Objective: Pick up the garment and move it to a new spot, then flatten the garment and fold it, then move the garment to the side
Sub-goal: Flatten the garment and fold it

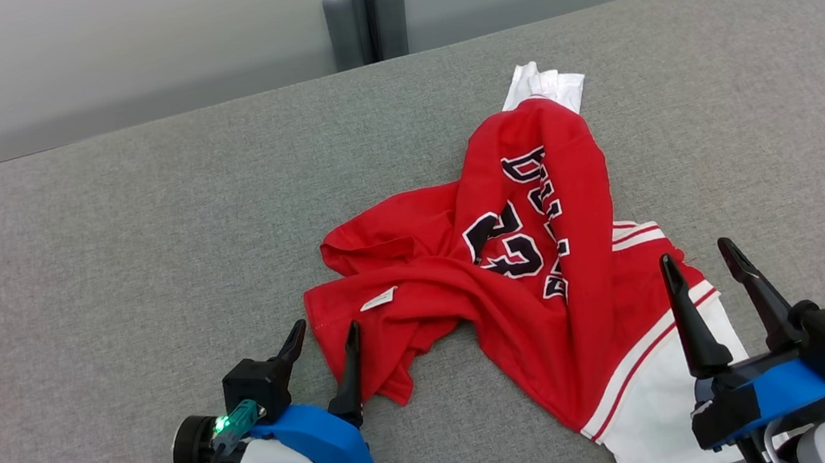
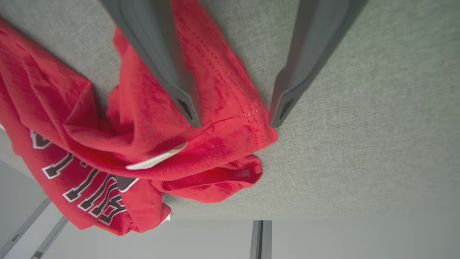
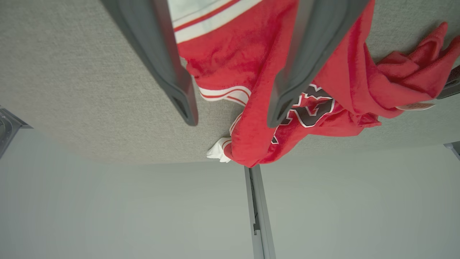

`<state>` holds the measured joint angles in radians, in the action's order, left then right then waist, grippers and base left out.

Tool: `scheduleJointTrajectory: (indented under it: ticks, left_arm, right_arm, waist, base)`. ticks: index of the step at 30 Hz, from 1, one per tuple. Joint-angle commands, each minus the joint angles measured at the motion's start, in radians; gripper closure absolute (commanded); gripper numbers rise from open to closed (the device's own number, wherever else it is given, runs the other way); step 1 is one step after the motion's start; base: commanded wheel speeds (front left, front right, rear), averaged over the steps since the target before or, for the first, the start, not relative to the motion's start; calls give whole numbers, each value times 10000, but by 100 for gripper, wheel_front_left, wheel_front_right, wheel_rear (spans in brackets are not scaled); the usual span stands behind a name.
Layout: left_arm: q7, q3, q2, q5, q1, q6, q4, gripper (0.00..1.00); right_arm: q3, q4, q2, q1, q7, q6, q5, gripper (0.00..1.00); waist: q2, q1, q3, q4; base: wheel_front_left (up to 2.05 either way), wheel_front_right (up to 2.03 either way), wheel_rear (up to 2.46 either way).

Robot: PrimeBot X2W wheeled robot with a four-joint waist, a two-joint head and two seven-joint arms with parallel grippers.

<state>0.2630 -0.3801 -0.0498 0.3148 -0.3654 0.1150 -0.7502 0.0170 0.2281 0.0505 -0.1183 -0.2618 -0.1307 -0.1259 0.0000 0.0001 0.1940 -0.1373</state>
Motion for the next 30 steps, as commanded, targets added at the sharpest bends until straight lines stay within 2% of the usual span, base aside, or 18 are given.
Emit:
scheduleJointTrajectory:
  ticks: [1, 7, 10, 13, 21, 28, 29, 30]
  left_arm:
    - [28, -64, -12, 91, -184, 50, -74, 0]
    - [26, -549, -12, 620, -406, 35, -529, 0]
    - [28, -695, -10, 728, -565, -108, -686, 0]
    - [26, -701, -15, 534, -705, -514, -893, 0]
    - [25, -826, -12, 532, -947, -560, -1454, 0]
    - [0, -1134, -7, 745, -1171, -397, -1758, 0]
    - [0, -1210, -5, 771, -1217, -356, -1780, 35]
    - [0, -1315, -2, 797, -1254, -338, -1811, 95]
  right_arm:
    - [15, 28, -1, -89, -41, -1, -62, 0]
    - [148, 82, -1, -207, -39, -1, -84, 0]
    - [203, 109, -2, -211, -40, -1, -87, 0]
    - [238, 109, -2, -212, -40, -1, -123, 0]
    - [241, 55, -2, -252, -41, -1, -246, 0]
    - [294, 4, -2, -320, -41, -1, -393, 0]
    - [303, -2, -2, -324, -41, -1, -419, 0]
    - [308, 2, -2, -338, -39, -1, -443, 0]
  waist:
    - [0, -1, -1, -13]
    - [0, -1, 23, -114]
    - [0, -1, 45, -183]
    - [0, -1, 78, -256]
    - [0, -1, 249, -391]
    - [0, -1, 388, -451]
    - [0, -1, 399, -462]
    - [0, -1, 405, -469]
  base:
    - [0, 0, 0]
    - [0, 0, 0]
    - [0, 0, 0]
    - [0, 0, 0]
    - [0, 0, 0]
    - [0, 0, 0]
    - [0, 0, 0]
    - [0, 0, 0]
